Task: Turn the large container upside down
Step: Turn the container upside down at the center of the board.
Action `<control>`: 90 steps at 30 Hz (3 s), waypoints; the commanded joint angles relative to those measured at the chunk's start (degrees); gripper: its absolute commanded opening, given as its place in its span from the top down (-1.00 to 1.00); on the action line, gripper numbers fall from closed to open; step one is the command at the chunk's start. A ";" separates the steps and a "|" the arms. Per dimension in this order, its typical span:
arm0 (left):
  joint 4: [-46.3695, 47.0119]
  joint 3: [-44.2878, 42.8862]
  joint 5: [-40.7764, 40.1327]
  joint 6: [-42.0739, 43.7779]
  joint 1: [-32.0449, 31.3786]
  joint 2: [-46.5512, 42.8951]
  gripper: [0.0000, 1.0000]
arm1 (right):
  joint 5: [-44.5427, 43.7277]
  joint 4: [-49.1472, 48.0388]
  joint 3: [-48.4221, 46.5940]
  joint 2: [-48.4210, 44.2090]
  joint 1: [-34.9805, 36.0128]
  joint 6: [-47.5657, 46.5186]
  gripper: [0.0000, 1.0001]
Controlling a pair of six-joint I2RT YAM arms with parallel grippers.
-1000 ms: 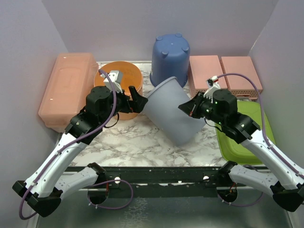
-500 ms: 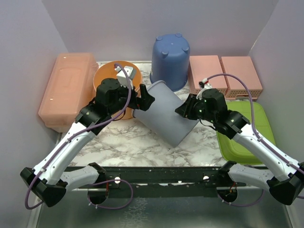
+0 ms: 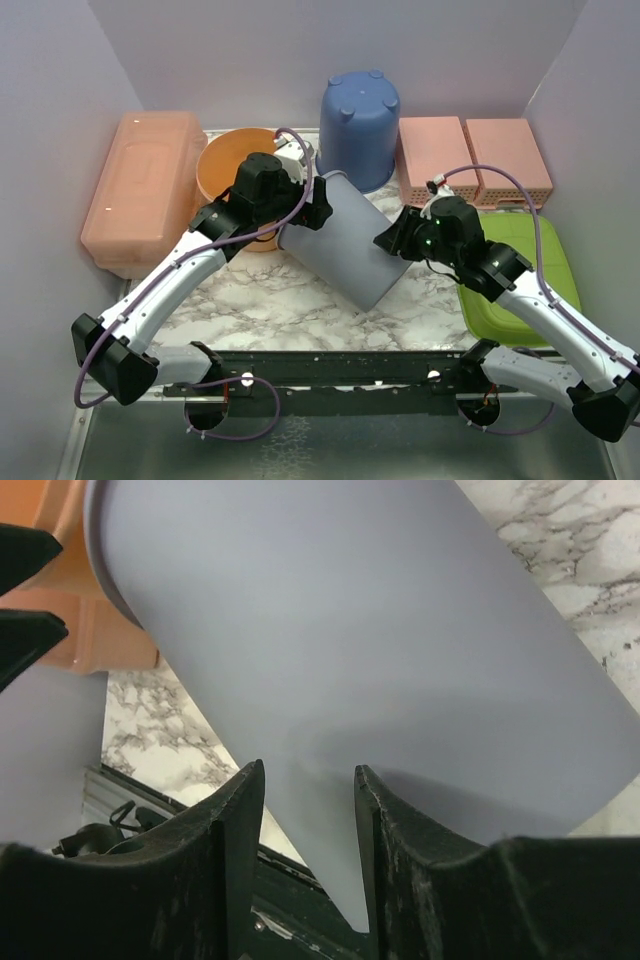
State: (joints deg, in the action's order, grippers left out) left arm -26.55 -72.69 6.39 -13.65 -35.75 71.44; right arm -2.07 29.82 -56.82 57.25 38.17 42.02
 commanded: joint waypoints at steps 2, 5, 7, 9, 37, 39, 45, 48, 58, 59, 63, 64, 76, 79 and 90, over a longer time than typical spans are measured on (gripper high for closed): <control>-0.89 -0.58 -4.14 2.46 -0.29 1.65 -0.75 | 0.57 -0.17 3.89 -3.11 0.16 2.80 0.09; -0.88 0.54 -7.25 3.86 -0.29 1.82 -0.77 | -0.13 0.11 4.93 -4.24 0.15 3.54 0.09; -0.71 1.08 -9.05 4.58 -0.29 2.32 -0.79 | -0.75 0.51 5.27 -4.57 0.16 3.68 0.09; -0.62 1.10 -9.60 4.94 -0.28 3.06 -0.81 | -0.89 0.49 5.70 -4.27 0.20 3.55 0.09; 0.19 8.81 4.58 0.69 -0.29 0.36 0.63 | -16.24 11.05 2.72 -9.94 0.21 0.75 -0.18; 0.02 9.39 5.21 -0.40 -0.29 -0.42 0.69 | -21.16 14.54 1.58 -11.75 0.15 2.24 -0.24; 0.09 11.10 3.22 -3.77 -0.29 -3.44 0.77 | -31.60 30.06 -2.65 -11.19 0.15 10.73 -0.35; 0.09 11.76 3.28 -4.44 -0.29 -3.40 0.78 | -29.66 28.47 0.44 -14.97 0.15 13.03 -0.43; 0.44 12.19 4.95 -2.36 -0.38 -3.65 0.83 | -21.21 16.15 5.40 -17.56 0.15 13.00 -0.46; 0.44 12.73 4.95 -2.28 -0.38 -4.20 0.84 | -21.36 15.95 5.51 -17.72 0.15 12.84 -0.44; 0.44 14.28 4.97 -1.69 -0.39 -5.57 0.88 | -21.73 15.15 6.26 -17.33 -0.15 11.75 -0.38; 0.44 14.57 4.95 -1.53 -0.38 -5.65 0.89 | -21.45 14.48 6.84 -17.23 -0.32 11.43 -0.37; 0.62 17.83 4.70 0.73 -0.38 -9.45 1.00 | -6.38 0.57 13.45 -14.27 -11.90 -1.86 -0.20; 1.15 18.80 6.40 -0.47 -0.38 -10.78 1.00 | -1.22 -0.87 12.96 -13.99 -12.59 -3.25 -0.11; 5.29 22.99 8.94 -4.20 -0.46 -14.20 1.00 | 11.44 -7.36 11.29 -17.08 -12.60 -7.77 0.17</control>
State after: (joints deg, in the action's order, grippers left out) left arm -23.24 -51.51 11.53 -15.22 -35.64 58.04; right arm -1.61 29.50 -44.21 40.91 25.10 35.42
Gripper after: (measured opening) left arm 0.157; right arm 0.426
